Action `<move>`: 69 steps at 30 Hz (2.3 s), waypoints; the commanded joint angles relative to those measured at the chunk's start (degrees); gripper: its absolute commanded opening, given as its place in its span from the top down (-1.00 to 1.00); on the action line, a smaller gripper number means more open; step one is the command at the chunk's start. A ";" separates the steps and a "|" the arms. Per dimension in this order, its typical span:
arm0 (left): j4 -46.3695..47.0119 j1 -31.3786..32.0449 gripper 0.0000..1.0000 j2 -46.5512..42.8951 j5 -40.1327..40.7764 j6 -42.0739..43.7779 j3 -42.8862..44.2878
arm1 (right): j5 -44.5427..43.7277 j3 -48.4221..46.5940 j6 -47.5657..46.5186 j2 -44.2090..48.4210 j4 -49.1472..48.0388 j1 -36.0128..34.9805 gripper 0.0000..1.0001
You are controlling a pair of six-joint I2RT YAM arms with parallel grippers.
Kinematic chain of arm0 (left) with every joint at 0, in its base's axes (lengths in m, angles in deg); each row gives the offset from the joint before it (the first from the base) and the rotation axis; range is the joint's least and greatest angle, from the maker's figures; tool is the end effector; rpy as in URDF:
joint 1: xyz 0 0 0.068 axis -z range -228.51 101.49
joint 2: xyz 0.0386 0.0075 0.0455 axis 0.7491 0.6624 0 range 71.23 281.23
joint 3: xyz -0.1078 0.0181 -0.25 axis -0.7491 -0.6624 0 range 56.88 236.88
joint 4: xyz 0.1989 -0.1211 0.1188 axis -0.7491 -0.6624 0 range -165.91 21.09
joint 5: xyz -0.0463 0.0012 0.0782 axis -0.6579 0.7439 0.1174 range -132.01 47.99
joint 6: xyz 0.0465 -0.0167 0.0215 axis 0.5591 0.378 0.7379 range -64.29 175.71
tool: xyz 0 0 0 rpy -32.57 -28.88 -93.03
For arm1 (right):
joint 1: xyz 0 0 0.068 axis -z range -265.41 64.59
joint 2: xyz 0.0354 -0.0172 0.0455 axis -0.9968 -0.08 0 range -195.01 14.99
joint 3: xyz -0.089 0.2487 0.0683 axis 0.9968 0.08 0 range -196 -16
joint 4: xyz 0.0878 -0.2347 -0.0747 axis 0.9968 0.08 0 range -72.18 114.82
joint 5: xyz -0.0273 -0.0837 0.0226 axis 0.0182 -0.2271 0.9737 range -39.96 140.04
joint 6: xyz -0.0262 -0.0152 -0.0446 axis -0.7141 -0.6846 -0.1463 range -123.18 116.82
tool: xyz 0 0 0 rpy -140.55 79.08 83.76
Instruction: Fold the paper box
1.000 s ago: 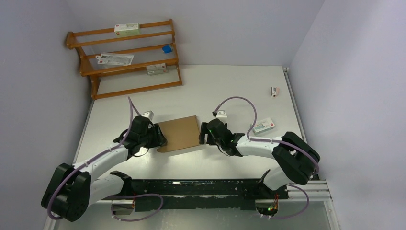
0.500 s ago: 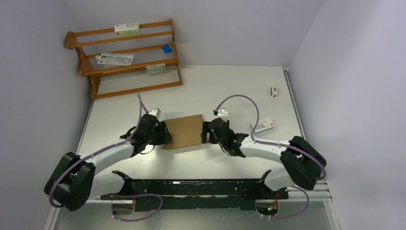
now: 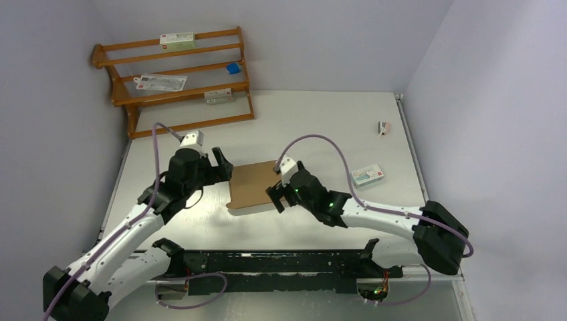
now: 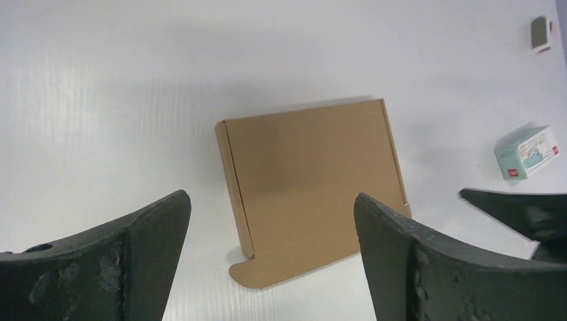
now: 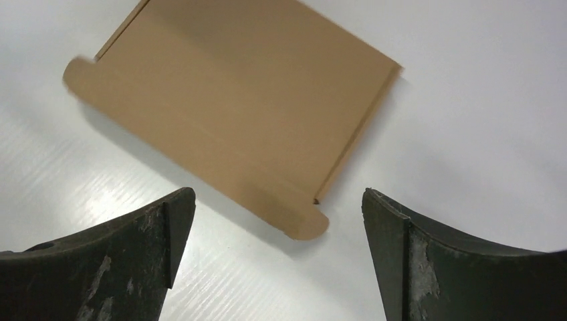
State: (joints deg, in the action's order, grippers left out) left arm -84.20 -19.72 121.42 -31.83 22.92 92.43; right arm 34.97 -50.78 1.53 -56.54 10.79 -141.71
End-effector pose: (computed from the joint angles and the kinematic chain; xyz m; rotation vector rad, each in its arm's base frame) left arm 0.1761 -0.0896 0.2581 -0.1826 2.1103 -0.4643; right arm 0.1536 0.2134 0.2117 -0.7633 1.9475 0.3770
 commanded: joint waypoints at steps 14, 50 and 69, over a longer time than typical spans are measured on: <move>-14.64 -10.15 -0.94 -0.87 2.40 18.31 11.24 | -4.38 -6.00 -35.87 -14.95 -1.44 -14.61 -0.94; -12.81 -14.65 -0.88 -3.07 -2.67 19.57 8.62 | -7.09 -19.27 -37.69 -18.22 11.16 -15.33 1.00; -13.39 -14.65 -0.89 -8.18 4.29 19.60 8.66 | 22.42 -54.46 -36.24 -25.54 57.00 1.70 1.00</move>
State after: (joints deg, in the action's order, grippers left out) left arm -98.34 -33.81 114.36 -29.34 41.65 101.29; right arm 49.27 -100.14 -32.83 -77.56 56.21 -141.84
